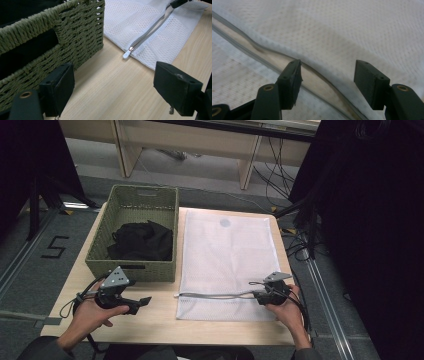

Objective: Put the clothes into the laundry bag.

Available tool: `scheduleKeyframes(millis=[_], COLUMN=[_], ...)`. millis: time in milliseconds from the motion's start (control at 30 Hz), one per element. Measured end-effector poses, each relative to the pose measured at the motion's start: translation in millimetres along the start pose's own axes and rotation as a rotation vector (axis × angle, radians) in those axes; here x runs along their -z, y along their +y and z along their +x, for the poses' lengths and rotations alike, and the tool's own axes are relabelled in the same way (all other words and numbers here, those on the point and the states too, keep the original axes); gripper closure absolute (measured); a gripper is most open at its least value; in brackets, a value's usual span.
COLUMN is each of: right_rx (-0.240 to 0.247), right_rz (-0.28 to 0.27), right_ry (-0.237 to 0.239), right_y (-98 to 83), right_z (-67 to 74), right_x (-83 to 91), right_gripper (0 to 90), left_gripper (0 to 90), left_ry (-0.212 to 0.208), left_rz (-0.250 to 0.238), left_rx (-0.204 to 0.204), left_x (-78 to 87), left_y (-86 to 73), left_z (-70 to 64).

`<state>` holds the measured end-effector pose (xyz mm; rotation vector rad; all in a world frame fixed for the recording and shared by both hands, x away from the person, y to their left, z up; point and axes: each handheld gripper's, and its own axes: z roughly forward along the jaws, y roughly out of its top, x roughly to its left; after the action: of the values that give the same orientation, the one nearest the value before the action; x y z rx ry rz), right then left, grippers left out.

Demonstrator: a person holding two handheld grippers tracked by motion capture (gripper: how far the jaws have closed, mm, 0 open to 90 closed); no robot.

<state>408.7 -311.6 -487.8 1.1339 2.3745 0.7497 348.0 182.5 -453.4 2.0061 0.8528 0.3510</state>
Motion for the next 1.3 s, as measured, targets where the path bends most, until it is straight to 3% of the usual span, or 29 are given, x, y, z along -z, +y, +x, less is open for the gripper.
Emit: scheduleKeyframes(millis=[167,200,300,333,433,467,500,567,600,667,700,900,933,1000,1033,1133,1167,1200,1300], right_rx=[0.035,0.036,0.059,0.064,0.091,0.074,0.077,0.098,0.073,0.079,0.069,0.098,0.097,0.123,0.108,0.122,0.113,0.123,0.127], right_rz=[-0.021,-0.057,-0.033,-0.025,-0.022,0.015,-0.017,0.001,-0.011,0.013,-0.025,0.006,-0.020,0.010,-0.022,0.004,-0.024,0.002,-0.008], right_ry=[0.058,0.054,0.098,0.113,0.126,0.142,0.136,0.140,0.139,0.152,0.148,0.158,0.156,0.153,0.147,0.140,0.134,0.139,0.142], right_y=[10.5,11.2,17.4,18.9,22.2,23.7,23.5,25.4,26.4,28.6,28.2,33.1,33.2,36.3,36.5,41.1,41.2,42.5,44.0], right_z=[11.7,13.5,20.8,23.3,27.4,29.2,30.5,30.3,31.8,29.6,29.8,28.1,28.7,27.7,29.2,27.7,28.5,27.8,27.9], right_x=[-8.0,-12.0,-17.7,-20.1,-27.9,-26.9,-30.9,-31.2,-32.9,-32.2,-35.7,-35.4,-37.7,-35.9,-38.8,-37.8,-41.1,-39.9,-44.6], right_gripper=[39.2,39.2,39.1,39.2,39.3,39.3,39.5,40.1,40.4,41.1,42.3,51.3,53.6,58.1,61.4,67.8,69.8,71.3,77.5], left_gripper=[17.3,17.3,17.4,17.4,17.4,17.4,17.5,17.5,17.4,17.5,17.5,17.5,17.5,17.6,17.6,17.6,17.6,17.7,17.7], left_ry=[0.000,0.005,0.005,0.005,0.006,0.006,0.005,0.004,0.004,0.003,0.003,0.004,0.003,0.004,0.004,0.008,0.007,0.007,0.006], left_rz=[0.012,0.007,0.007,0.005,0.004,0.005,0.006,0.004,0.005,0.006,0.006,0.006,0.006,0.006,0.006,0.002,0.002,0.002,0.000], left_rx=[0.004,0.001,0.003,0.023,0.007,0.006,0.004,0.005,0.003,0.023,0.014,0.004,0.025,0.020,0.003,0.005,0.004,0.005,0.005], left_x=[0.2,-0.1,-0.2,-0.5,-0.1,-0.1,0.0,0.0,0.0,-0.3,-0.1,-0.2,-0.4,-0.3,0.0,-0.2,-0.2,-0.1,0.0], left_y=[-0.1,-0.2,-0.3,-0.8,-0.7,-0.7,-0.6,-0.5,-0.5,-1.0,-0.7,-0.4,-0.8,-0.7,-0.4,-0.5,-0.6,-0.5,-0.5], left_z=[0.7,0.8,0.9,0.1,1.0,1.1,1.4,1.3,1.3,0.2,0.7,1.2,0.0,0.3,1.4,1.1,1.1,1.1,1.0])
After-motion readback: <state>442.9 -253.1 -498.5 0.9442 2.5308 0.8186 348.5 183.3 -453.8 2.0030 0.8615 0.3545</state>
